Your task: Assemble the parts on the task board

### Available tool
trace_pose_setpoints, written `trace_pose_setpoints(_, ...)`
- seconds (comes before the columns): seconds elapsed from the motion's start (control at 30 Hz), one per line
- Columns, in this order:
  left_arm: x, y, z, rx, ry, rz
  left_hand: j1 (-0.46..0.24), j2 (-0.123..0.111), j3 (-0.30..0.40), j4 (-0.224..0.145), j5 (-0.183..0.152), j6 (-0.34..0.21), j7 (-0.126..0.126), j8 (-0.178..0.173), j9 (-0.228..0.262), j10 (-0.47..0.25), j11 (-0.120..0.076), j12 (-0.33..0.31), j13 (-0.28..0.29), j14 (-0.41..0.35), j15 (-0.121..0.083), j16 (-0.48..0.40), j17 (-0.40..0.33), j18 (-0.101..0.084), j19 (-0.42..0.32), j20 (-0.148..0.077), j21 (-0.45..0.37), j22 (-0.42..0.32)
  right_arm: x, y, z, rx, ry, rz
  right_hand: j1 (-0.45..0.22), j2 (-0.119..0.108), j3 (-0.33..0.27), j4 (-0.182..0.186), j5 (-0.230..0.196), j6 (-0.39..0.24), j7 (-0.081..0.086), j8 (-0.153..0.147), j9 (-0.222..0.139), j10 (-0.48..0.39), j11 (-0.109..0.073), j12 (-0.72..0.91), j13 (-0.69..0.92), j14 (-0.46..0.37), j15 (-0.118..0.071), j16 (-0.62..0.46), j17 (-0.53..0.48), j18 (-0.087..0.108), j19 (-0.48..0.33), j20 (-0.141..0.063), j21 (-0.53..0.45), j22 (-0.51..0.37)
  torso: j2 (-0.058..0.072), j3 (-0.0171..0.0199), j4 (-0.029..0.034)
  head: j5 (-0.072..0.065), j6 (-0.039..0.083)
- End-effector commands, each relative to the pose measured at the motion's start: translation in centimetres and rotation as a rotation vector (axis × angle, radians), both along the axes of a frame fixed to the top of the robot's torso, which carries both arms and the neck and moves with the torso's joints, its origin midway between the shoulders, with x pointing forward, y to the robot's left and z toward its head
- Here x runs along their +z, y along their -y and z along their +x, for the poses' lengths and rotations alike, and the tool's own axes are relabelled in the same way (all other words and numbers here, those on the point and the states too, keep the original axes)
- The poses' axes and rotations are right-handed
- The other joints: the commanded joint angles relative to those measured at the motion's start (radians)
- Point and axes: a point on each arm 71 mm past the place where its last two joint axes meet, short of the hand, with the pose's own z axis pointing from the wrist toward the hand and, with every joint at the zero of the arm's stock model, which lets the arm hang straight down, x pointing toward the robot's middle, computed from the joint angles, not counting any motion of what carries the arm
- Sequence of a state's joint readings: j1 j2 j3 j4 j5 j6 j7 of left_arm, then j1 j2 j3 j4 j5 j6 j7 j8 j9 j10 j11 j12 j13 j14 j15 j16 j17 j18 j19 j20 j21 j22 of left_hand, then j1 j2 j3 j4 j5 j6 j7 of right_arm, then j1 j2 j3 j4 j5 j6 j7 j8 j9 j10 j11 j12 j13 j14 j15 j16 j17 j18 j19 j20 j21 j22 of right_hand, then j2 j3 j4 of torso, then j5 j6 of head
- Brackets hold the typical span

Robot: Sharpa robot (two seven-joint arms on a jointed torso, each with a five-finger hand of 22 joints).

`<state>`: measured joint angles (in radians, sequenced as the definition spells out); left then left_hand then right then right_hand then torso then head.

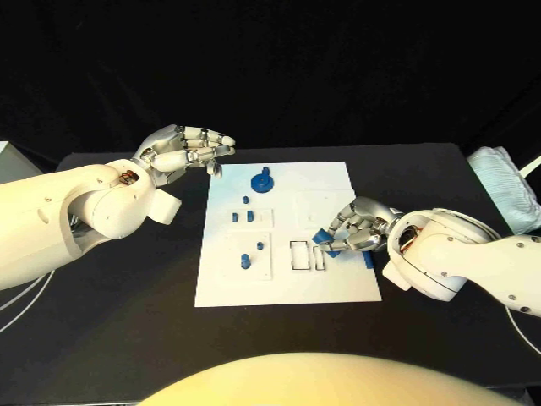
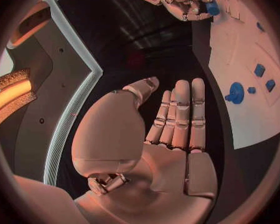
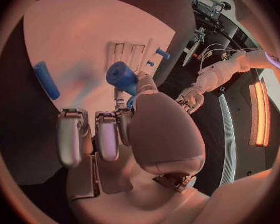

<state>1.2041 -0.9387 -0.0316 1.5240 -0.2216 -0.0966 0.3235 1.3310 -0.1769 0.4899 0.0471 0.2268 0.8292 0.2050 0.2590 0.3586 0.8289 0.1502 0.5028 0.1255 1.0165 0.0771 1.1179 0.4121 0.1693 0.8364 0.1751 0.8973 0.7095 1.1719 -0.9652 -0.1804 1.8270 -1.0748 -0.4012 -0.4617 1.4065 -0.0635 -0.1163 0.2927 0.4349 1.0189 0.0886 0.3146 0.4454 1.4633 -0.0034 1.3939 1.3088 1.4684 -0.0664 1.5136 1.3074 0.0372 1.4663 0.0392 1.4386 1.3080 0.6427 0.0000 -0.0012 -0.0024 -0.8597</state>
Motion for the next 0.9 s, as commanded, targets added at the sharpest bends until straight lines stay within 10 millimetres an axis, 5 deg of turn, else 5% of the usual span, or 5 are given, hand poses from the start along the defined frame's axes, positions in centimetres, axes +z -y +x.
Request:
trace_pose_setpoints(0.03,0.1,0.3,-0.1,-0.023,0.001,-0.006,-0.001,-0.003,-0.001,0.003,-0.001,-0.007,0.001,0.004,0.001,-0.008,-0.002,0.003,-0.001,-0.007,-0.001,-0.002,-0.001,0.014,0.004,-0.001,-0.005,-0.001,-0.1,-0.9,-0.2,0.046,-0.025,0.029,-0.002,0.006,0.01,0.0,-0.014,0.031,-0.02,0.006,0.0,0.003,-0.005,-0.006,0.101,0.076,-0.008,0.006,0.135,-0.009,0.066,-0.007,0.005,0.181,0.001,0.0003,-0.0024,0.002,0.001)
trace_pose_setpoints(0.37,0.1,0.4,-0.1,-0.029,0.003,-0.004,0.003,-0.004,-0.001,0.001,-0.001,-0.008,0.001,0.005,0.002,-0.014,-0.001,0.003,-0.002,-0.008,-0.001,-0.002,-0.001,0.014,0.004,0.0,-0.007,-0.002,-1.5,-2.2,-0.3,0.064,-0.063,-0.018,-0.033,-0.005,0.041,-0.001,-0.084,0.04,-0.02,0.006,-0.006,0.005,-0.005,-0.011,0.101,0.076,-0.008,0.004,0.134,-0.009,0.065,-0.008,0.004,0.182,-0.001,0.0024,0.0003,0.002,0.002)
trace_pose_setpoints(0.4,0.1,0.4,-0.1,-0.028,0.003,-0.004,0.003,-0.004,-0.001,0.001,-0.001,-0.008,0.001,0.005,0.002,-0.014,-0.001,0.003,-0.002,-0.008,-0.001,-0.002,-0.001,0.014,0.004,0.0,-0.007,-0.002,-1.6,-2.2,-0.2,0.056,-0.061,-0.024,-0.063,-0.006,0.043,-0.001,-0.135,0.049,-0.021,0.011,-0.005,0.009,-0.005,-0.007,0.107,0.076,-0.008,0.004,0.134,-0.009,0.065,-0.008,0.004,0.183,-0.001,0.0022,0.0003,0.002,0.002)
trace_pose_setpoints(0.53,0.1,0.4,-0.1,-0.027,0.004,-0.003,0.003,-0.004,-0.001,0.001,-0.001,-0.008,0.001,0.005,0.002,-0.014,-0.001,0.003,-0.002,-0.008,-0.001,-0.002,-0.001,0.014,0.004,0.0,-0.007,-0.002,-1.7,-2.4,0.0,0.038,-0.056,-0.035,-0.107,-0.002,0.051,-0.001,-0.191,0.055,-0.023,0.017,-0.005,0.015,-0.007,-0.001,0.114,0.077,-0.009,0.006,0.14,-0.01,0.068,-0.009,0.012,0.189,0.0,0.0031,-0.0005,0.003,0.005)
trace_pose_setpoints(0.9,0.1,0.3,-0.1,-0.024,0.003,-0.001,0.004,-0.004,-0.002,0.001,-0.002,-0.008,0.002,0.005,0.002,-0.016,0.0,0.003,-0.002,-0.009,-0.001,-0.002,-0.001,0.014,0.004,0.0,-0.007,-0.003,-1.7,-2.9,0.5,0.022,-0.022,-0.057,-0.162,0.012,0.064,0.001,-0.216,0.061,-0.026,0.027,-0.003,0.024,-0.009,0.01,0.127,0.079,-0.011,0.01,0.15,-0.013,0.072,-0.01,0.023,0.197,0.003,0.0042,0.0002,0.004,0.007)
